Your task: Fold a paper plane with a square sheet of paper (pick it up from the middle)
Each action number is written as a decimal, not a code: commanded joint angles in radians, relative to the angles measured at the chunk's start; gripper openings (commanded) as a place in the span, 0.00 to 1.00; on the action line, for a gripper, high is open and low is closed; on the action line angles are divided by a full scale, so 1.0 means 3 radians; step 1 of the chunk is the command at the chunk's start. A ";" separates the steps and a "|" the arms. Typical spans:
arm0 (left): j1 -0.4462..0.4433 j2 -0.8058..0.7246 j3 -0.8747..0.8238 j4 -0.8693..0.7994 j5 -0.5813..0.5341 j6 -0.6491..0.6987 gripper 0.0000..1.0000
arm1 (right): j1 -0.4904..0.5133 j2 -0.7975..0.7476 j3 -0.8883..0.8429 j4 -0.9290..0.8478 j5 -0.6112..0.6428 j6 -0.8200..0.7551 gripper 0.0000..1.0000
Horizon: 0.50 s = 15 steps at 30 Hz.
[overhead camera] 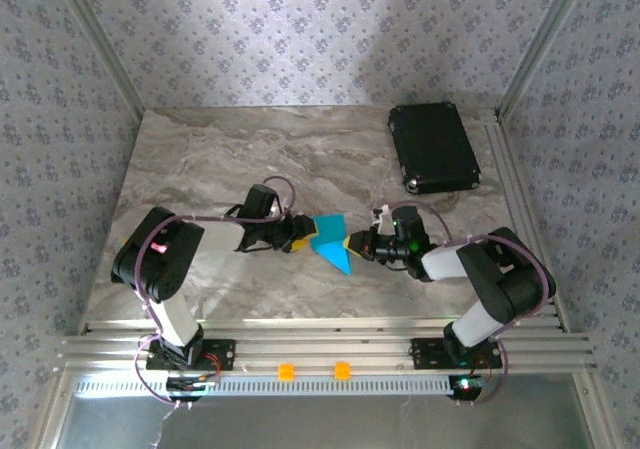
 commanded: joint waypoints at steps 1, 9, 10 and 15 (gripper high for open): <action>-0.0006 0.0077 0.0105 0.0020 0.0076 -0.0006 0.51 | -0.0025 -0.0065 -0.0053 0.0211 -0.0099 0.0099 0.04; -0.0037 0.0136 0.0172 -0.0043 0.0059 0.0004 0.52 | -0.0056 -0.0158 -0.0150 0.0328 -0.0100 0.0148 0.04; -0.0036 0.0141 0.0173 -0.0050 0.0046 0.0004 0.52 | -0.0064 -0.0177 -0.0162 0.0334 -0.0089 0.0150 0.04; -0.0062 0.0176 0.0226 -0.0048 0.0065 0.0007 0.51 | -0.0106 -0.0248 -0.0207 0.0362 -0.0094 0.0144 0.04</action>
